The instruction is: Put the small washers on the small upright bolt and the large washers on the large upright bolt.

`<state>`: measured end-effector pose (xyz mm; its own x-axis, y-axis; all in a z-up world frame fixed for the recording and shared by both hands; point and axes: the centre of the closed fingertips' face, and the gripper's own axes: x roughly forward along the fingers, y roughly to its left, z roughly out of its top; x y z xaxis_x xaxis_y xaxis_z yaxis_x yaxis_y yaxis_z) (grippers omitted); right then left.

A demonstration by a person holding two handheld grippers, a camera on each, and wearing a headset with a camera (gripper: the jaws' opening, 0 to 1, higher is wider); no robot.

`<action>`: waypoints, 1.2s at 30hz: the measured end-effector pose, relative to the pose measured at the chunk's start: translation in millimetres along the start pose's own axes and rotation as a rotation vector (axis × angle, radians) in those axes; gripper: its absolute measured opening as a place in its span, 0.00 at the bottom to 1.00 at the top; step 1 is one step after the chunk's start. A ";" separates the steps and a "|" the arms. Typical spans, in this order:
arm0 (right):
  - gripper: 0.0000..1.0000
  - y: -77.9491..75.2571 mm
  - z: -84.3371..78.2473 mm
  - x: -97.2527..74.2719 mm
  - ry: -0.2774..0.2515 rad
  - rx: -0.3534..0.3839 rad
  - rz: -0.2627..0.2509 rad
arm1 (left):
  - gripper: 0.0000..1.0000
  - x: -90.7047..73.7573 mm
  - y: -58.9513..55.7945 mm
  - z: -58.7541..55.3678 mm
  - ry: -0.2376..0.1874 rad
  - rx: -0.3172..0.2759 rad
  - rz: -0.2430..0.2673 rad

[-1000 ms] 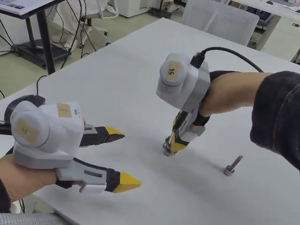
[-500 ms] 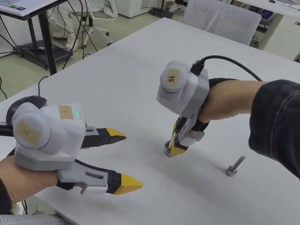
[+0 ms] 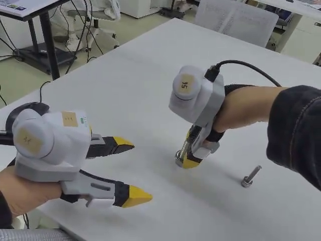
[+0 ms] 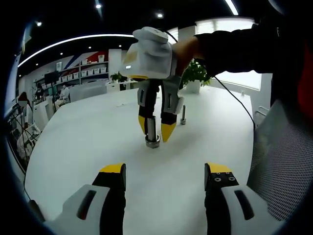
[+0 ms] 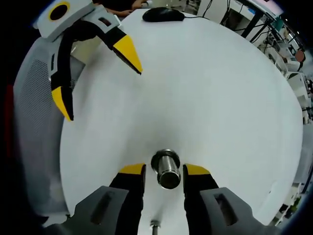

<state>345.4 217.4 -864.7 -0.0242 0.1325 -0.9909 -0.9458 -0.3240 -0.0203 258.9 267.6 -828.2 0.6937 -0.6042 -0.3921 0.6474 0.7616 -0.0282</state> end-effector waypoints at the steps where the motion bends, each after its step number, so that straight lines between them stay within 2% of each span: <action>1: 0.33 -0.1 -1.0 -0.2 -0.001 0.001 0.001 | 0.64 0.0 -0.1 0.0 0.000 0.000 0.000; 7: 0.49 -2.5 -5.3 -0.4 -0.004 0.013 0.007 | 0.64 1.1 -0.7 0.9 0.001 0.002 -0.003; 14: 0.60 -2.9 -13.9 -0.2 -0.011 0.046 0.018 | 0.65 2.5 -0.5 1.9 0.004 0.002 -0.006; 21: 0.76 -2.8 -18.3 -2.6 -0.049 0.089 0.019 | 0.65 3.7 -0.7 3.2 0.007 0.005 -0.010; 28: 0.83 -1.6 -24.6 -6.4 -0.081 0.115 0.017 | 0.65 5.4 -0.9 4.9 0.011 0.007 -0.014; 36: 0.92 -3.0 -31.5 -16.0 -0.143 0.165 -0.004 | 0.65 5.8 -0.1 7.9 0.016 0.015 -0.019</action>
<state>358.8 186.7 -853.0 -0.0546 0.2686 -0.9617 -0.9860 -0.1666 0.0095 265.3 262.1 -823.2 0.6764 -0.6144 -0.4062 0.6649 0.7466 -0.0221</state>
